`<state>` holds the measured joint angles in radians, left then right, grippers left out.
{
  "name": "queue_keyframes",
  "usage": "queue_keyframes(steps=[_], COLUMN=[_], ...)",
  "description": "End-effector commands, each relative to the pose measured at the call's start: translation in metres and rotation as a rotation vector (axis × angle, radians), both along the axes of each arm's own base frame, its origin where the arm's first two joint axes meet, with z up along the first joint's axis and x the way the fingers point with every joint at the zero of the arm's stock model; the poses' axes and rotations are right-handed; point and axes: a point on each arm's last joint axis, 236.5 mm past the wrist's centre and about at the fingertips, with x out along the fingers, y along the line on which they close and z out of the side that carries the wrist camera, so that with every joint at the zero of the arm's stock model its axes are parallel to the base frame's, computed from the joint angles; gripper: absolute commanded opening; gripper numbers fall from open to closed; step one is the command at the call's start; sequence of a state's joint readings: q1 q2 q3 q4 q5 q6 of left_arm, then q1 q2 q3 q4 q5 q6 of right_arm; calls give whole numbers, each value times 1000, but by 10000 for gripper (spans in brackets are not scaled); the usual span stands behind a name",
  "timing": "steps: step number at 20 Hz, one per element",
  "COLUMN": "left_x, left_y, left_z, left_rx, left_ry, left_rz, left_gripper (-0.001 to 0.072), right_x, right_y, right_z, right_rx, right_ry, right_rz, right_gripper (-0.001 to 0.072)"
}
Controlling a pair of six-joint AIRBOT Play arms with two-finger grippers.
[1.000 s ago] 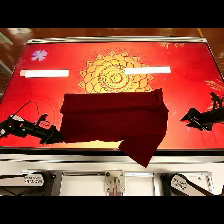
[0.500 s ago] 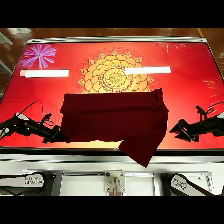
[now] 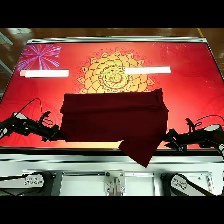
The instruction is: Fold the shirts.
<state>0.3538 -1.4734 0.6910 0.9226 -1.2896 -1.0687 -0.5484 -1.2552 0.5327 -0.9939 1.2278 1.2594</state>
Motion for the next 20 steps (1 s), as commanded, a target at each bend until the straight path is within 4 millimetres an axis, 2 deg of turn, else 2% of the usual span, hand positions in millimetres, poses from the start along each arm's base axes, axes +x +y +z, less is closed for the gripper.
queue_keyframes(steps=[1,5,6,7,9,10,11,13,15,18,20], left_x=[1,1,3,5,13,18,23,47,76,118,150], left_y=[-1,-1,0,1,0,-1,-4,-16,-15,6,19], left_z=[2,2,1,0,-1,0,5,31,54,72,81], left_rx=[-6,-7,-2,6,6,2,-19,-84,-82,-12,31], left_ry=[-11,-10,-15,-23,-44,-56,-98,-283,-401,-460,-504], left_rz=[-4,-4,0,6,35,49,42,13,75,184,236], left_gripper=[42,42,42,42,42,42,42,42,42,41,41], right_x=[7,17,15,13,7,8,12,35,76,147,185], right_y=[8,27,29,31,36,38,39,37,29,13,12], right_z=[-12,-20,-20,-19,-13,-7,2,28,58,103,115], right_rx=[-32,-101,-100,-92,-62,-46,-33,-38,-99,-205,-229], right_ry=[-35,-49,-45,-41,-48,-59,-82,-181,-316,-486,-538], right_rz=[-3,60,69,77,150,187,224,267,259,174,159], right_gripper=[507,503,414,291,174,174,86,64,64,63,63])
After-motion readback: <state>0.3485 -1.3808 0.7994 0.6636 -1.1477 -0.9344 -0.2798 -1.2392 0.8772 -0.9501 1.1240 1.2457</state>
